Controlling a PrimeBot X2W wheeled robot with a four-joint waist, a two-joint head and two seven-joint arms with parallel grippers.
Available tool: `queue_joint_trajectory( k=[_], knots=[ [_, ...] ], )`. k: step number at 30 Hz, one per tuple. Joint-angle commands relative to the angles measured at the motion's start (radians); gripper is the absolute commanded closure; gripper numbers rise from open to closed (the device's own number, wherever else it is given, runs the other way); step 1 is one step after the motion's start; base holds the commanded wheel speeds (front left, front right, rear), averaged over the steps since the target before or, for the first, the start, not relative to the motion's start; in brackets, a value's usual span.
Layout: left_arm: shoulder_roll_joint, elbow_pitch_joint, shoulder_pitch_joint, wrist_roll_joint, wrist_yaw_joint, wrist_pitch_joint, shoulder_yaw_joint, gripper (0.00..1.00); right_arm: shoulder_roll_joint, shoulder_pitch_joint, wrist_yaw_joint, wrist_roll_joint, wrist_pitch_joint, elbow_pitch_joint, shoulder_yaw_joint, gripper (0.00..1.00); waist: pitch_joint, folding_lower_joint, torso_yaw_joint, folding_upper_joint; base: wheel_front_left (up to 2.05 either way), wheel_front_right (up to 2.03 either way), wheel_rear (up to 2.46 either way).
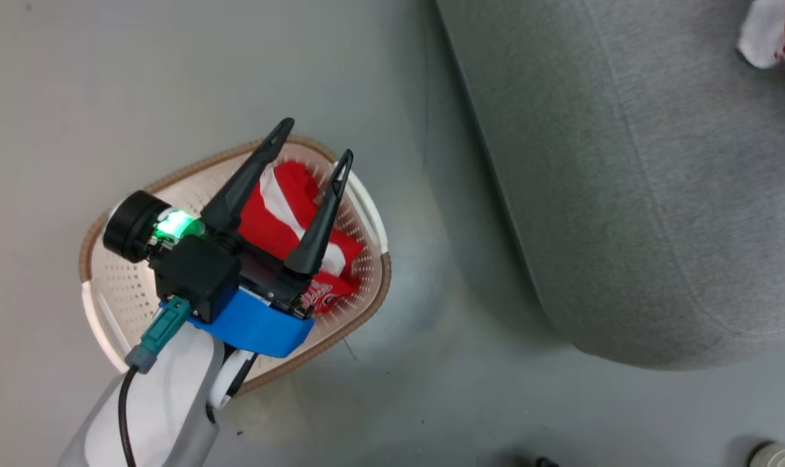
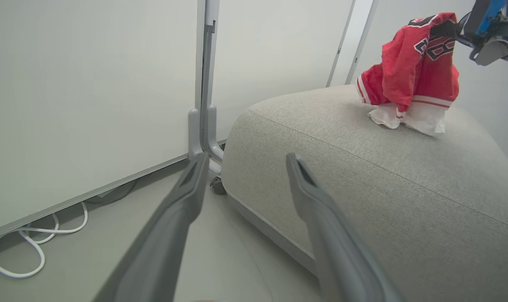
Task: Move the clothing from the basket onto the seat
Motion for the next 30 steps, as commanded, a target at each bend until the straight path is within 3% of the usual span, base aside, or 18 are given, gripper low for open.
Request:
queue_joint_trajectory(
  k=[1, 16, 17, 18, 19, 30],
  knots=[
    [0.007, -0.01, -0.018, 0.011, 0.0, -0.005, 0.005, 0.0, -0.008, 0.019, 0.0, 0.002, -0.019, 0.028, -0.024, 1.0, 0.07, -0.0003, 0.026, 0.0, 0.0, 0.0, 0.0],
    [0.006, -0.01, 0.002, 0.024, -0.001, -0.005, 0.016, 0.0, 0.027, 0.035, 0.0, -0.068, -0.144, 0.213, -0.117, 1.0, 0.076, -0.0003, 0.02, 0.0, 0.0, 0.0, 0.0],
    [0.005, -0.007, 0.002, 0.023, -0.001, -0.005, 0.014, 0.0, 0.026, 0.03, 0.0, -0.072, -0.145, 0.22, -0.118, 0.76, 0.073, -0.0003, 0.02, 0.0, 0.0, 0.0, 0.0],
    [0.004, -0.004, 0.003, 0.022, -0.001, -0.005, 0.012, 0.0, 0.024, 0.025, 0.0, -0.076, -0.147, 0.227, -0.119, 0.1, 0.07, -0.0003, 0.019, 0.0, 0.0, 0.0, 0.0],
    [0.003, -0.002, 0.003, 0.021, -0.001, -0.005, 0.01, 0.0, 0.021, 0.019, 0.0, -0.079, -0.146, 0.235, -0.119, 0.0, 0.068, -0.0003, 0.018, 0.0, 0.0, 0.0, 0.0],
    [0.008, 0.003, 0.006, 0.012, -0.001, -0.005, 0.009, 0.0, -0.006, -0.013, 0.0, -0.105, -0.146, 0.289, -0.102, 0.0, 0.059, -0.0003, 0.015, 0.0, 0.0, 0.0, 0.0]
  ],
)
